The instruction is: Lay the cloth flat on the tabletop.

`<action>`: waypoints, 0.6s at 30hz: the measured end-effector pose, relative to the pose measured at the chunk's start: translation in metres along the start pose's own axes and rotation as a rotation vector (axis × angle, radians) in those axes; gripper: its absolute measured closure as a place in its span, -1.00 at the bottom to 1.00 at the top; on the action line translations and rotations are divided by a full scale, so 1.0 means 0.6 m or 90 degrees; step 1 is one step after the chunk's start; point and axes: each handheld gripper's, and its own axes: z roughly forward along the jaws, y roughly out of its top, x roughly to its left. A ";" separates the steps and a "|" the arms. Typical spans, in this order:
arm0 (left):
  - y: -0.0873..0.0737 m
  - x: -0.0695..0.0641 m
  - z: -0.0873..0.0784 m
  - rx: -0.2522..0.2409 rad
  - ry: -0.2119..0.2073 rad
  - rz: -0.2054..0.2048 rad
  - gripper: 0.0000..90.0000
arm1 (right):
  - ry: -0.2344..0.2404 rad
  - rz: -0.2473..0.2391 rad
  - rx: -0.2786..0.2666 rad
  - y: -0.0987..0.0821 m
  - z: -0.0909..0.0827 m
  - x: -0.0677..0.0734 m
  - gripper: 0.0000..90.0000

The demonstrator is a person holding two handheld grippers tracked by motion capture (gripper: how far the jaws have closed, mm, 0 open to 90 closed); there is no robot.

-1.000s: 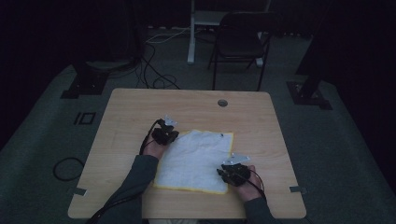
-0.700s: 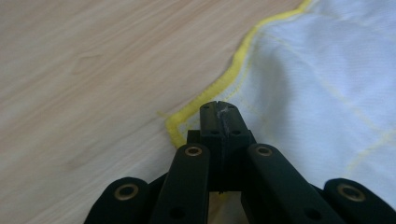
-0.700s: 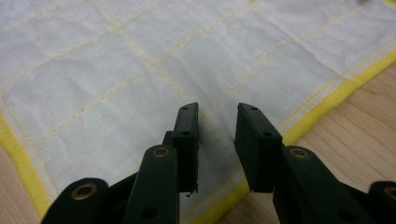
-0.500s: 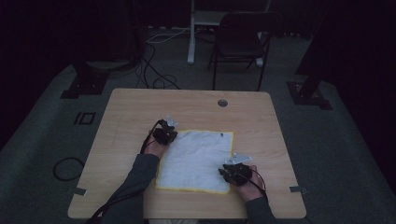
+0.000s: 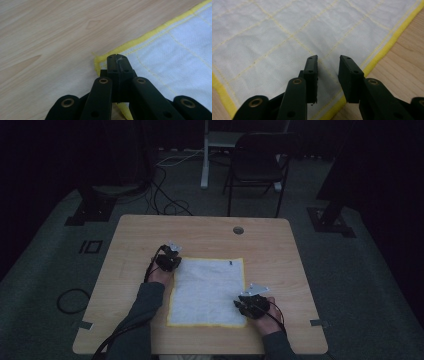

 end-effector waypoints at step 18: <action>0.007 0.015 0.007 -0.013 0.029 -0.047 0.80 | -0.002 -0.009 -0.013 0.014 0.011 -0.005 0.32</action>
